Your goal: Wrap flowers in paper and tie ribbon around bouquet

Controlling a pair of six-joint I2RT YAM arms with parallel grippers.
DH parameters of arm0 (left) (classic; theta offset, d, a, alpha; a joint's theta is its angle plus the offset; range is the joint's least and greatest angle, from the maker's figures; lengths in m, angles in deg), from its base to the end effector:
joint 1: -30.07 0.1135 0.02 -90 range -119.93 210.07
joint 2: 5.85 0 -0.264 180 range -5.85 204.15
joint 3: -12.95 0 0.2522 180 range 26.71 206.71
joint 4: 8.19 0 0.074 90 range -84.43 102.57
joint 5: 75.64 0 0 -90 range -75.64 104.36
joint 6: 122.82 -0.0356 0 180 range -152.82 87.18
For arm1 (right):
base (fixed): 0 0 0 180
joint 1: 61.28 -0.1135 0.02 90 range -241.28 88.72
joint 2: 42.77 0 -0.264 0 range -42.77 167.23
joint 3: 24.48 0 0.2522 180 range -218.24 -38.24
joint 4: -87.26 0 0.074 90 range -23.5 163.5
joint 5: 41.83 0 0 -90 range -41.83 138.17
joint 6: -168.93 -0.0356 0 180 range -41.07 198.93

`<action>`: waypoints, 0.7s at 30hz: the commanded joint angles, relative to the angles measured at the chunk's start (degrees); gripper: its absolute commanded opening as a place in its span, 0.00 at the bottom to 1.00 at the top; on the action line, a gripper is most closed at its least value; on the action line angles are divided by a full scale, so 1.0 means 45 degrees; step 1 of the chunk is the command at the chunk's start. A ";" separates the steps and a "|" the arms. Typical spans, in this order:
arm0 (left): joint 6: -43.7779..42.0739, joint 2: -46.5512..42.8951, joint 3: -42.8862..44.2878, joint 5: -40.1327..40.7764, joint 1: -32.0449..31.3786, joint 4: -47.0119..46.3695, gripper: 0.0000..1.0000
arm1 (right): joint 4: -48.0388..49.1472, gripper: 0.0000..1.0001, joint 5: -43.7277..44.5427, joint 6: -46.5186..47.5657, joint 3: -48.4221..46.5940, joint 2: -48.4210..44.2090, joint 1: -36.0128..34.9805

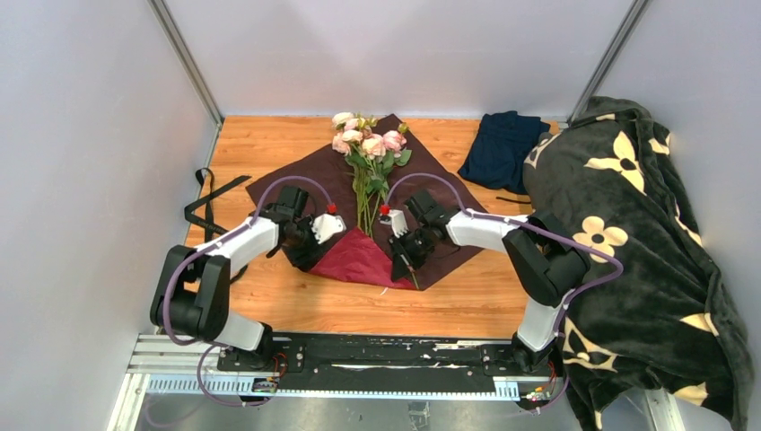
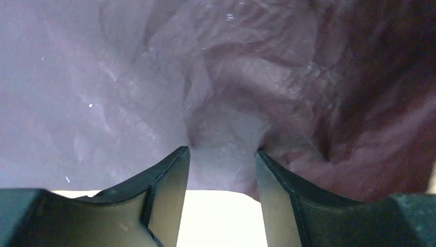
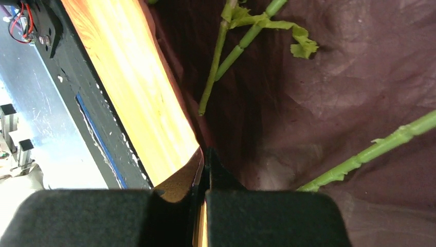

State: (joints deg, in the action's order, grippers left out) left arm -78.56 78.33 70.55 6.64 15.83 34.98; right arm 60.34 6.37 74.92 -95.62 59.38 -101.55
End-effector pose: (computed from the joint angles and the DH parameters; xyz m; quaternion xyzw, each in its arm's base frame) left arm 0.2475 -0.0678 0.1608 0.5012 0.8448 -0.0162 0.1868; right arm 0.2480 0.2412 0.1565 -0.3730 0.8226 0.4148 0.1098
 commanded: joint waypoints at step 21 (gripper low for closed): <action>0.1153 -0.0595 0.1770 -0.8014 -0.0983 0.1113 0.88 | -0.3382 0.00 -0.0900 0.2537 -0.1207 -0.0129 0.1830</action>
State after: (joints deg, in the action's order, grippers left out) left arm -75.74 75.82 79.86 -24.60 12.49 45.06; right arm 47.20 3.42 84.80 -99.82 58.33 -93.99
